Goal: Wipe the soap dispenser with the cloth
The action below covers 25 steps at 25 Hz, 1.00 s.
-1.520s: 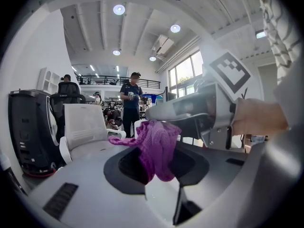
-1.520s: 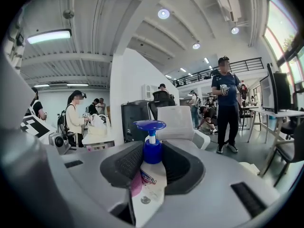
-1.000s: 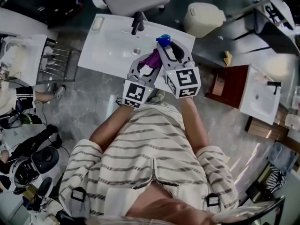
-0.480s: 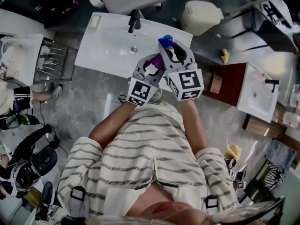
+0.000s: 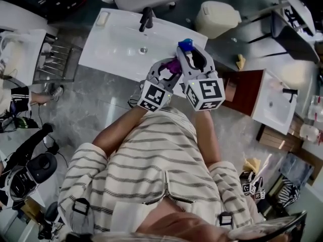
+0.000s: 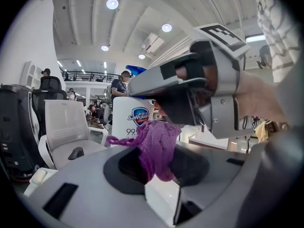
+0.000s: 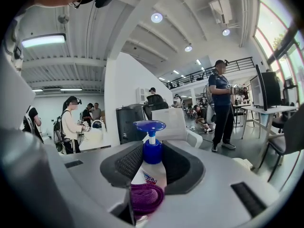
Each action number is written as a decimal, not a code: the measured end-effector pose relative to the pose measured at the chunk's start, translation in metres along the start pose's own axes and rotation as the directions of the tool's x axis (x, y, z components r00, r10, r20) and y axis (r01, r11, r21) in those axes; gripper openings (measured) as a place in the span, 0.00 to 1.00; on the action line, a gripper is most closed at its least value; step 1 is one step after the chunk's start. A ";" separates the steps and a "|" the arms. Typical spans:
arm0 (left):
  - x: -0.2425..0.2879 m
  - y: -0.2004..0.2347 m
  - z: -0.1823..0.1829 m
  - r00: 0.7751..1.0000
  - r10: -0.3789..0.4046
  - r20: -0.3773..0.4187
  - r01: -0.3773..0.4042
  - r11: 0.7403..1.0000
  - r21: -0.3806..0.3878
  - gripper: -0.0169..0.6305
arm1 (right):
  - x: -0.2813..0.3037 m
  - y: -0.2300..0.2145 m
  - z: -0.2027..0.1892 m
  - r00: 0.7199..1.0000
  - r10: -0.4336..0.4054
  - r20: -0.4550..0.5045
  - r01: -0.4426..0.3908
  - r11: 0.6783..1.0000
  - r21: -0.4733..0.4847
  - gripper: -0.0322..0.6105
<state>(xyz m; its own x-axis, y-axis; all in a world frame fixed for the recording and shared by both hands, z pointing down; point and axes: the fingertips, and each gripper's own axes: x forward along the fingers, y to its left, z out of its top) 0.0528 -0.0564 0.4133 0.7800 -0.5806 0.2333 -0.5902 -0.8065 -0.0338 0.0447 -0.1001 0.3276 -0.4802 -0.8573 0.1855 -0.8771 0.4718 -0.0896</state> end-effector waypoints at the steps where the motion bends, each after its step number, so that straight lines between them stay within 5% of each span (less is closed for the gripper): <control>1: 0.000 0.000 -0.001 1.000 0.001 -0.003 -0.001 1.000 -0.001 0.23 | -0.001 -0.001 0.001 1.000 -0.002 0.000 0.002 1.000 0.004 0.24; 25: -0.041 0.025 -0.002 0.999 0.036 0.009 -0.035 0.999 -0.033 0.23 | -0.026 -0.003 0.000 0.999 -0.035 -0.002 0.035 0.999 0.019 0.24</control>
<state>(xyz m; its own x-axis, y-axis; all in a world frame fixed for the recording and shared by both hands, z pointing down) 0.0059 -0.0525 0.4046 0.7604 -0.6099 0.2230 -0.6239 -0.7814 -0.0098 0.0597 -0.0794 0.3229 -0.4491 -0.8728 0.1909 -0.8934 0.4374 -0.1020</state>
